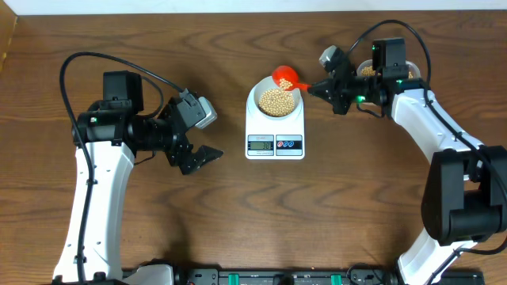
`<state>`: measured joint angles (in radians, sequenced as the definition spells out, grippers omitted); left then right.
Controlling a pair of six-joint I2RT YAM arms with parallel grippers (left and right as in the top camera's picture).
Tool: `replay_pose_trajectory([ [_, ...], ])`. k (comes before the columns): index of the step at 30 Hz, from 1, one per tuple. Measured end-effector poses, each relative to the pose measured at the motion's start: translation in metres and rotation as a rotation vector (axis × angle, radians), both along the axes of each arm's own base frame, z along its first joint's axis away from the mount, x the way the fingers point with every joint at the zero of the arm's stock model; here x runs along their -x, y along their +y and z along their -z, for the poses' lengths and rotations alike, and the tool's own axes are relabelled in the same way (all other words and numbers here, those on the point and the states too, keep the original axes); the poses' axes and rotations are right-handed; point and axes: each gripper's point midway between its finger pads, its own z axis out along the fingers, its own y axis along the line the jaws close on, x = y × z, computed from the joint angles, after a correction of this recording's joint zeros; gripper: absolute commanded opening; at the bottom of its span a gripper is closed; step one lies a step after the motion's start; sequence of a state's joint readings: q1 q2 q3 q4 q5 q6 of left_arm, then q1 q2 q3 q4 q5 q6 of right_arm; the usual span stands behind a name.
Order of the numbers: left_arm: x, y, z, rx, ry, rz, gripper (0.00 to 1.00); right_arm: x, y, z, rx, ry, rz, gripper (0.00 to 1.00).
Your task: Scoop item into bowl and weigh 50g on scale
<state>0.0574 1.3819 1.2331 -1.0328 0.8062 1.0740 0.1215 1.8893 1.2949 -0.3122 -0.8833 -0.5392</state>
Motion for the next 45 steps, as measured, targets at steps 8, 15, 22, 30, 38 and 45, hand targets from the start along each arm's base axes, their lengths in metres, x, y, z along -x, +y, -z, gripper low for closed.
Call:
replay_pose_trajectory([
  [8, 0.000, 0.000, 0.000, 0.000, -0.001, 0.000, 0.98, 0.003, 0.003, -0.004, -0.011, 0.001, -0.012, 0.01],
  [15, 0.000, 0.000, 0.000, 0.000, -0.001, 0.000, 0.98, 0.003, 0.003, -0.004, -0.010, -0.001, -0.013, 0.01],
  [22, 0.000, 0.000, 0.000, 0.000, -0.001, 0.000, 0.98, 0.004, -0.001, 0.003, 0.025, 0.011, -0.002, 0.01],
  [30, 0.000, 0.000, 0.000, 0.000, -0.001, 0.000, 0.98, 0.004, -0.001, -0.003, 0.040, -0.017, 0.002, 0.01],
  [38, 0.000, 0.000, 0.000, 0.000, -0.001, 0.000, 0.98, 0.009, 0.007, 0.003, 0.102, -0.041, -0.023, 0.01],
  [45, 0.000, 0.000, 0.000, 0.000, -0.001, 0.000, 0.98, 0.008, 0.010, -0.008, 0.153, -0.101, -0.014, 0.01],
])
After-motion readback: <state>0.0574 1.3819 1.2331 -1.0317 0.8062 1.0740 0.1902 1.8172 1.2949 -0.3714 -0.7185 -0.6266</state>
